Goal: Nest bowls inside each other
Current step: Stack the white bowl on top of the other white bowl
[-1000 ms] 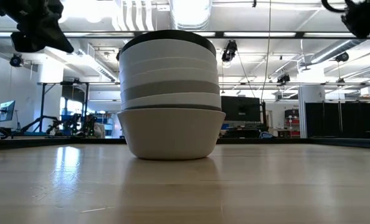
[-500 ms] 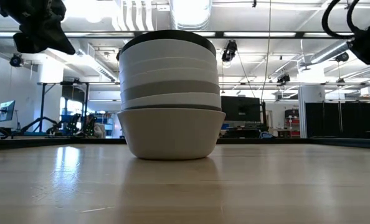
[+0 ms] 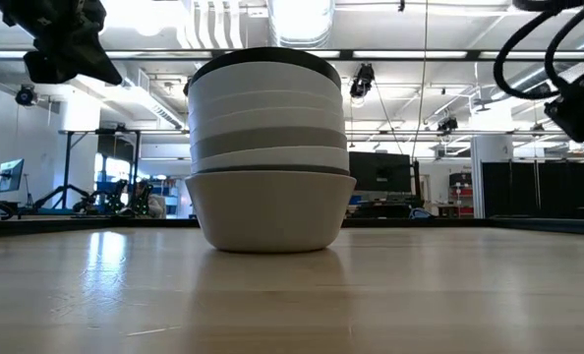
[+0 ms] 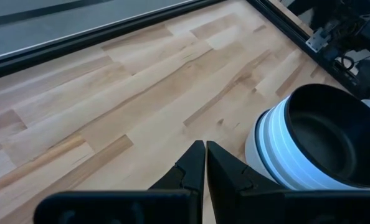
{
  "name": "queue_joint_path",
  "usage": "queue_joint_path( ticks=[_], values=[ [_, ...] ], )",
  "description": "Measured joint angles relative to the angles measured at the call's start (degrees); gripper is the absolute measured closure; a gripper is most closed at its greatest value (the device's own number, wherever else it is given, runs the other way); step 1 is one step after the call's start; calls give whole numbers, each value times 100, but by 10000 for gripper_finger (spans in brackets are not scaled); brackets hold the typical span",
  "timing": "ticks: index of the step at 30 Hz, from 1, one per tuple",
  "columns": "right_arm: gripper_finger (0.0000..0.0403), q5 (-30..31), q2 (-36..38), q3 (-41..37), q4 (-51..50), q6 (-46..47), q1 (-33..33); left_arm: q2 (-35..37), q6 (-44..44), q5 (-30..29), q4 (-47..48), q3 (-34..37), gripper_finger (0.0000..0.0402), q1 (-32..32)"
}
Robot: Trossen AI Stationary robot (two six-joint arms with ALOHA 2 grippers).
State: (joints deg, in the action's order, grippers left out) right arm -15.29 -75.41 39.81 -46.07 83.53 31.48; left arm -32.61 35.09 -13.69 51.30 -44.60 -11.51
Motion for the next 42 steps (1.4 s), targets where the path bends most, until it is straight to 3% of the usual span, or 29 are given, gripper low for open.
queue_joint_path(
  ticks=[6, 14, 21, 29, 36, 42],
  values=[
    [246, -20, -606, 0, 830, -357, 0, 1, 0, 29, 5, 0, 402, 0],
    [383, 0, -762, 83, 1409, -410, -2, -5, 52, 250, 8, 0, 402, 2],
    [393, 66, -308, 526, 995, -847, -248, -84, 52, 278, -34, 0, 402, 4],
    [394, 1321, 124, 2154, -496, -2115, -960, -313, 52, 299, -497, 0, 402, 2],
    [394, 1790, -472, 3935, -1567, -3870, -2359, -630, 52, 311, -937, 0, 402, 0],
    [394, 1551, -1358, 5016, -1646, -5102, -3295, -985, 61, 329, -1434, 0, 402, 0]
  ],
)
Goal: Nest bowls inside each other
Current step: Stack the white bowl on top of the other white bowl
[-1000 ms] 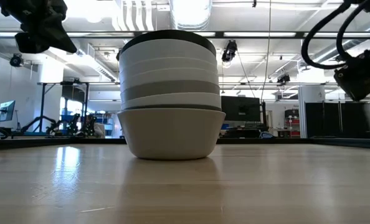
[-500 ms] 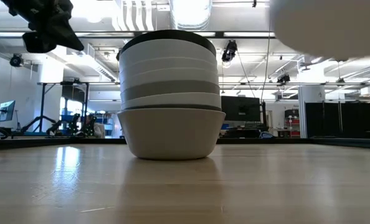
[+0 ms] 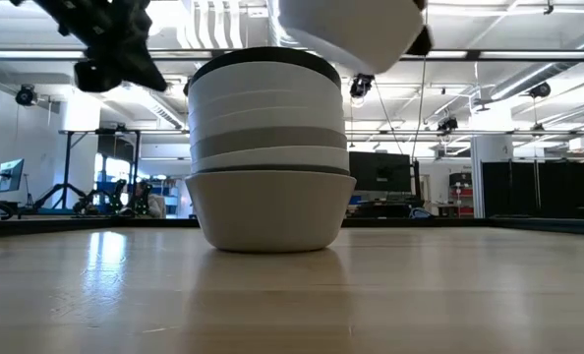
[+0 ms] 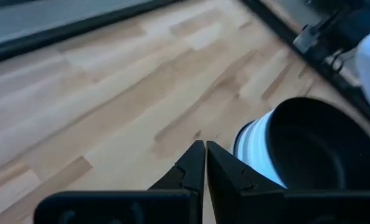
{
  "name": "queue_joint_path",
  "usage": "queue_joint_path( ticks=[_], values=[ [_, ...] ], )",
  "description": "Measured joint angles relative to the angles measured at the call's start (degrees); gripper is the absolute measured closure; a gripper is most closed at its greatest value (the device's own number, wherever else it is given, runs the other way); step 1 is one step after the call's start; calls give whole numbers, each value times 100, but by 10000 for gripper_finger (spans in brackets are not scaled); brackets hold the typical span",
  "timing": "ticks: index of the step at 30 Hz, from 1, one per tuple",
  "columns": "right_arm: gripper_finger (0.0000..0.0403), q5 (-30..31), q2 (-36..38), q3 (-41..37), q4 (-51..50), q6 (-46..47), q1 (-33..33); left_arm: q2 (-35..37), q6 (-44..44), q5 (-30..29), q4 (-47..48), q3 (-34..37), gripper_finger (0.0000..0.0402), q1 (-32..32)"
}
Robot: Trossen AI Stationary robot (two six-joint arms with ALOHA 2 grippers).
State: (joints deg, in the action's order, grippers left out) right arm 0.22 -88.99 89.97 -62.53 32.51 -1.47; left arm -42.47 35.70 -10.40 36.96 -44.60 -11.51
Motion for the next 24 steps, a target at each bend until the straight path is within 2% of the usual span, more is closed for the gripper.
queue_joint_path(
  ticks=[4, 11, 19, 24],
  values=[
    [394, -496, -655, 525, -32, -551, -117, -246, 4, 134, -46, -76, 402, 2],
    [394, -565, -1650, 1223, -759, -1153, -14, -482, 192, 237, -40, -198, 402, 2],
    [394, -433, -1781, 2311, -655, -1412, -68, -205, 278, 63, -49, -289, 402, 2],
    [394, -348, -1780, 2480, -459, -1610, -212, 250, 297, -427, -42, -320, 402, 0]
  ],
)
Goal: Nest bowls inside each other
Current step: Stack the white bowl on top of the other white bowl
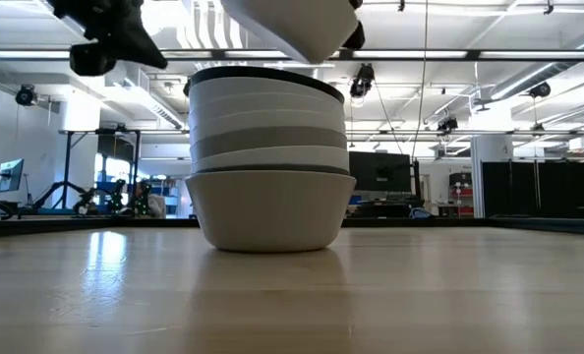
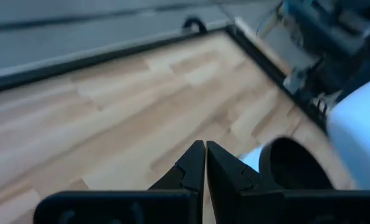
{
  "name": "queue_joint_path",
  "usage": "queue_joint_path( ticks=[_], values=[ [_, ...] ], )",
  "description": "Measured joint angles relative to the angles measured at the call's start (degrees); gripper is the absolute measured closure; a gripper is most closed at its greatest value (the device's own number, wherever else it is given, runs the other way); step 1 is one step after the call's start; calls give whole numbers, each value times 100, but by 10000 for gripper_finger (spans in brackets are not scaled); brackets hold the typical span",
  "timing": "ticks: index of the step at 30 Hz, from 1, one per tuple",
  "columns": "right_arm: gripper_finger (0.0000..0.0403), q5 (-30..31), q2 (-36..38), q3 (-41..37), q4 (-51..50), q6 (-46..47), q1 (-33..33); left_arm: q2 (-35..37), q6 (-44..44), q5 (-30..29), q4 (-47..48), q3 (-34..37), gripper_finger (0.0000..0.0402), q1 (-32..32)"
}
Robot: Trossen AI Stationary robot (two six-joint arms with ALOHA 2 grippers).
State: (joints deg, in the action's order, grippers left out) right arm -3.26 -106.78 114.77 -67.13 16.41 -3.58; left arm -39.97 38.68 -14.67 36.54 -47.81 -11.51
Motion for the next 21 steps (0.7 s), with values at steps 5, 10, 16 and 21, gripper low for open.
queue_joint_path(
  ticks=[5, 10, 16, 21],
  values=[
    [394, -1, -59, -127, 44, 21, -20, 496, -2, -313, -9, -1, 402, -2],
    [394, -4, -390, 50, 69, 73, 11, 714, -38, -440, 2, 31, 402, -1],
    [394, 120, -1153, 764, -385, 4, 127, 888, -35, -492, 17, 37, 402, 0],
    [394, 692, -1756, 1498, -1265, -134, 166, 1022, -7, -493, 21, 37, 402, 0]
  ],
)
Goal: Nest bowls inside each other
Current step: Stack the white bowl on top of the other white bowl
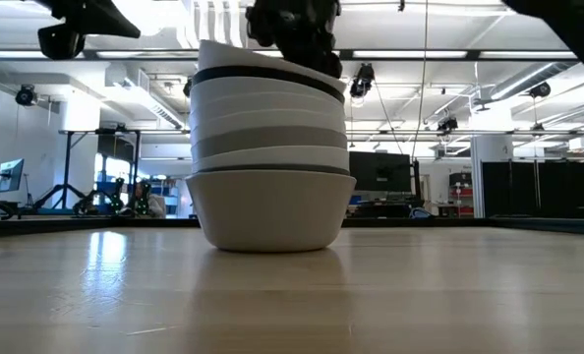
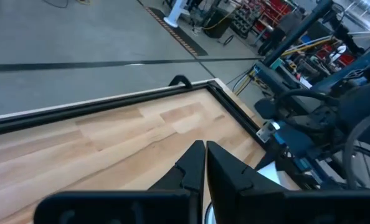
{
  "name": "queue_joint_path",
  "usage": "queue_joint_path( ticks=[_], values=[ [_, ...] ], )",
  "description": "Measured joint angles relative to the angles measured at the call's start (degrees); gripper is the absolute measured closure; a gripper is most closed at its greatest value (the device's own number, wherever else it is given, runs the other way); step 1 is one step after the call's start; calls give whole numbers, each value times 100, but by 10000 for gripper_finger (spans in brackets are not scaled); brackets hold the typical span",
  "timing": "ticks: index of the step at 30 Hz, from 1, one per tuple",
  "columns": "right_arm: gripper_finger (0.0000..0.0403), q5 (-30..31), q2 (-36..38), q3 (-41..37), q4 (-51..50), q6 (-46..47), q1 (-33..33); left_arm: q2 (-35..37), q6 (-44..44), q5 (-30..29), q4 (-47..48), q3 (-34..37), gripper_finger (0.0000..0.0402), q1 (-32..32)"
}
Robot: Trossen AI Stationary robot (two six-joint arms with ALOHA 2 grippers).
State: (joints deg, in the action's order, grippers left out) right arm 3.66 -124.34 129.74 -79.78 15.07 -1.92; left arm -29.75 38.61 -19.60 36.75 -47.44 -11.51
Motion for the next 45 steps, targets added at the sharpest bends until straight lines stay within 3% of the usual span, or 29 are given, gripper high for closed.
queue_joint_path(
  ticks=[5, 9, 16, 21, 25, 30, 33, 38, 45],
  values=[
    [381, -102, -294, 530, -80, -164, 19, 65, 2, 1, 13, 2, 402, 0],
    [349, -238, -274, 486, -109, -162, 17, 135, 2, 1, 8, 2, 402, 0],
    [278, -232, 62, 491, -70, -162, 16, 176, 2, 1, 9, 7, 402, 0],
    [256, -212, 322, 491, 209, -163, 62, 162, 2, 3, 20, 32, 402, 0],
    [271, -540, 436, 491, 423, -471, 119, 144, 2, 5, 23, 120, 402, 2],
    [336, -943, 346, 473, 445, -745, 145, 125, 4, 67, 22, 193, 402, 3],
    [383, -642, 198, 460, 396, -1040, 186, 126, 3, 88, 20, 199, 402, 4],
    [393, 330, -66, 438, 364, -1398, 328, 145, 4, 95, 24, 201, 402, 2],
    [394, 397, -521, 425, 129, -1514, 338, 143, 11, 160, 18, 205, 402, 2]
  ],
)
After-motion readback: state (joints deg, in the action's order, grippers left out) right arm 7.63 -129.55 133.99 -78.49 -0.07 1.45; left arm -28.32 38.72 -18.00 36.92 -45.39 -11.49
